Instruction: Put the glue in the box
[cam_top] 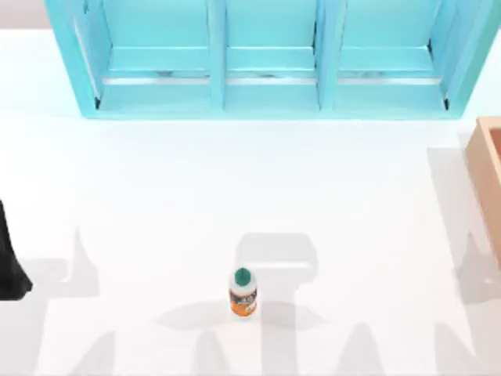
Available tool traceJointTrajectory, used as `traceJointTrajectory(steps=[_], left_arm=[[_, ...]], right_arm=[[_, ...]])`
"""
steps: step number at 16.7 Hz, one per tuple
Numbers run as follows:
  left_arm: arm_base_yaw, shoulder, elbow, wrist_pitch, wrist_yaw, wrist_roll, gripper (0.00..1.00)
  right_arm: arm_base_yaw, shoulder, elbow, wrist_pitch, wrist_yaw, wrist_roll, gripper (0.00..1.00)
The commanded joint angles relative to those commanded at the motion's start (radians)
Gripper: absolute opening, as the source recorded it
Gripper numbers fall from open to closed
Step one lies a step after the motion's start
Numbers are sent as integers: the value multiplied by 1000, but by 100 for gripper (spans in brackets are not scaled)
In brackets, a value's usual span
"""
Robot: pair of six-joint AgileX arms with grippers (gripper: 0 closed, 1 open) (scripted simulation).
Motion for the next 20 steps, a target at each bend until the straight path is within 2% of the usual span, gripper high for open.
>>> traceJointTrajectory(steps=[4, 7, 16, 20], left_arm=[[0, 0, 0, 0, 0, 0, 100], [0, 0, 0, 0, 0, 0, 100], [0, 0, 0, 0, 0, 0, 100], [0, 0, 0, 0, 0, 0, 100]], right_arm=[[181, 200, 99, -14, 135, -326, 100], [378, 387, 206, -16, 269, -681, 100], [1065, 958, 599, -15, 775, -2028, 100], [1304, 1213, 765, -33, 1009, -2608, 100]])
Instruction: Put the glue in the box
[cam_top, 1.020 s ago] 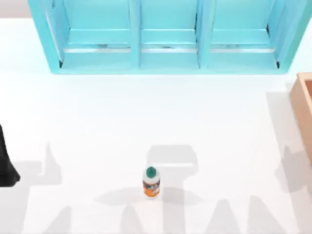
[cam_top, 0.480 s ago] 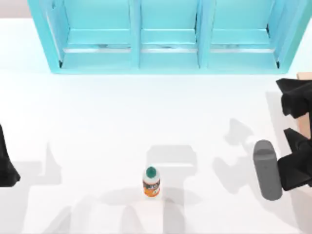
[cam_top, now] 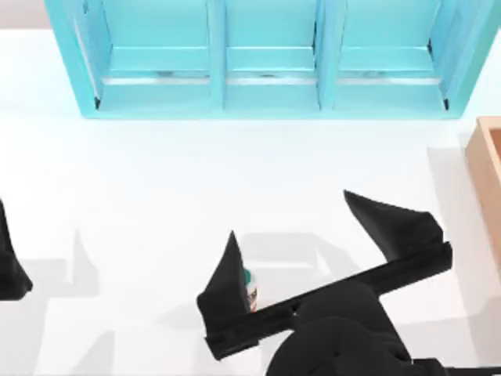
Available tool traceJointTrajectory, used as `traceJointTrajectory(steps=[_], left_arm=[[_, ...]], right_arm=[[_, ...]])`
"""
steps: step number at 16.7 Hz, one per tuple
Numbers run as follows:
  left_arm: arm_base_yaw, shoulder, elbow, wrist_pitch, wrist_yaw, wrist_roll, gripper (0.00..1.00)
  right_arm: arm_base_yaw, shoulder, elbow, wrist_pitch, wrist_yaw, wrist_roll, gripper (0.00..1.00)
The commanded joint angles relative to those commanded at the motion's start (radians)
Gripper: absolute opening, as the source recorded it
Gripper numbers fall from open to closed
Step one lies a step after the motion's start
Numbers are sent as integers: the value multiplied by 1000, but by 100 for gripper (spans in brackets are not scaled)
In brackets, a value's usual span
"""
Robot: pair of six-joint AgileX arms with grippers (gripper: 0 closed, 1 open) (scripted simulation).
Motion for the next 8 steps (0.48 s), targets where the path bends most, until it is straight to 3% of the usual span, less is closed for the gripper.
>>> traceJointTrajectory(steps=[4, 8], left_arm=[[0, 0, 0, 0, 0, 0, 100], [0, 0, 0, 0, 0, 0, 100]], right_arm=[[138, 245, 132, -46, 208, -514, 100], [180, 456, 221, -115, 356, -935, 100]])
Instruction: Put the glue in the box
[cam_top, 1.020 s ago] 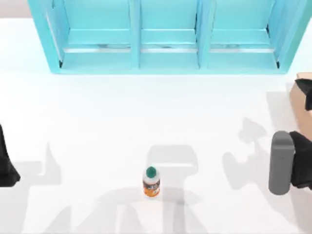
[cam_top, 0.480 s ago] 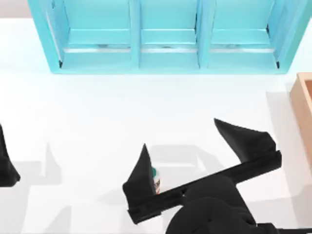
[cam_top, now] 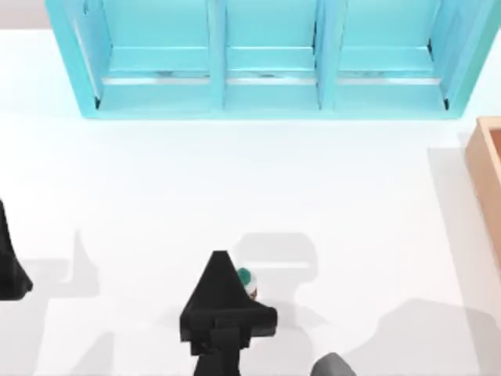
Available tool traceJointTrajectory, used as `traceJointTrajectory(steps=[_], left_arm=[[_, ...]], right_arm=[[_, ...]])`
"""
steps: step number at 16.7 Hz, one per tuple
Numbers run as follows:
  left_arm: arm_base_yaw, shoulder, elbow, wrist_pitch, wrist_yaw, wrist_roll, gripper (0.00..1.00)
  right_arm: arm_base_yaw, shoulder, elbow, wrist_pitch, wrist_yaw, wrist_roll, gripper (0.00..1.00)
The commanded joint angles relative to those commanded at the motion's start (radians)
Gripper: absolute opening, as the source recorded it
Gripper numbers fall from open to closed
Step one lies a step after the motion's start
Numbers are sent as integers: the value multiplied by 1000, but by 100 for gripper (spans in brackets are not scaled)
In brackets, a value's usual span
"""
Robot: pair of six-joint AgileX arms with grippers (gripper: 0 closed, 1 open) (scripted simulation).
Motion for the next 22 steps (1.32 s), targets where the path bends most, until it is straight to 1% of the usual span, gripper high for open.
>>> traceJointTrajectory(steps=[2, 5, 9, 11, 13, 16, 18, 22], left_arm=[[0, 0, 0, 0, 0, 0, 100], [0, 0, 0, 0, 0, 0, 100], [0, 0, 0, 0, 0, 0, 100], [0, 0, 0, 0, 0, 0, 100], [0, 0, 0, 0, 0, 0, 100], [0, 0, 0, 0, 0, 0, 100], [0, 0, 0, 0, 0, 0, 100], [0, 0, 0, 0, 0, 0, 100]], right_arm=[[-1, 91, 29, -38, 43, -178, 100], [-14, 214, 59, -98, 74, -412, 100], [-36, 360, 85, -175, 78, -668, 100], [-41, 417, 90, -208, 67, -765, 100], [-39, 461, 91, -234, 53, -842, 100], [-31, 503, 88, -262, 33, -918, 100], [-28, 516, 87, -271, 27, -945, 100], [-27, 517, 87, -272, 27, -948, 100]])
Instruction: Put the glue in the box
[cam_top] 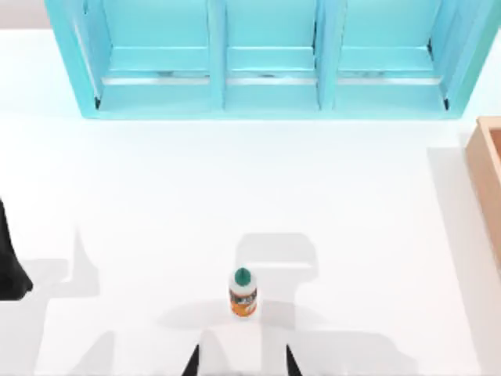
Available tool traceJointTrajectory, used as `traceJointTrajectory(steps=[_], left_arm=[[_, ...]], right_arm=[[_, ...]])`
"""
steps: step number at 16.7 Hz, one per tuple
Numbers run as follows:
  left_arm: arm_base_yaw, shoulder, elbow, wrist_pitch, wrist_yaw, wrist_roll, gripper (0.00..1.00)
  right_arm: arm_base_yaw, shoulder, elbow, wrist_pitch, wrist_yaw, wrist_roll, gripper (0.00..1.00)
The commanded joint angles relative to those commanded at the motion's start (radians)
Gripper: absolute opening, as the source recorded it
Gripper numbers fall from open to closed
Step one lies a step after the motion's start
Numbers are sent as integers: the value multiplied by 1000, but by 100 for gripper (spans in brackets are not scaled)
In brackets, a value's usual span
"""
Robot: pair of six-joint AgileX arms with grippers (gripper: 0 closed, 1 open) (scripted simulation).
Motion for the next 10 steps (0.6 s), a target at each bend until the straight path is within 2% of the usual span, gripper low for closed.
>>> traceJointTrajectory(steps=[5, 10], left_arm=[[0, 0, 0, 0, 0, 0, 100], [0, 0, 0, 0, 0, 0, 100]], right_arm=[[-6, -2, -1, 36, 1, -33, 100], [-31, 12, -15, 301, -2, -279, 100]])
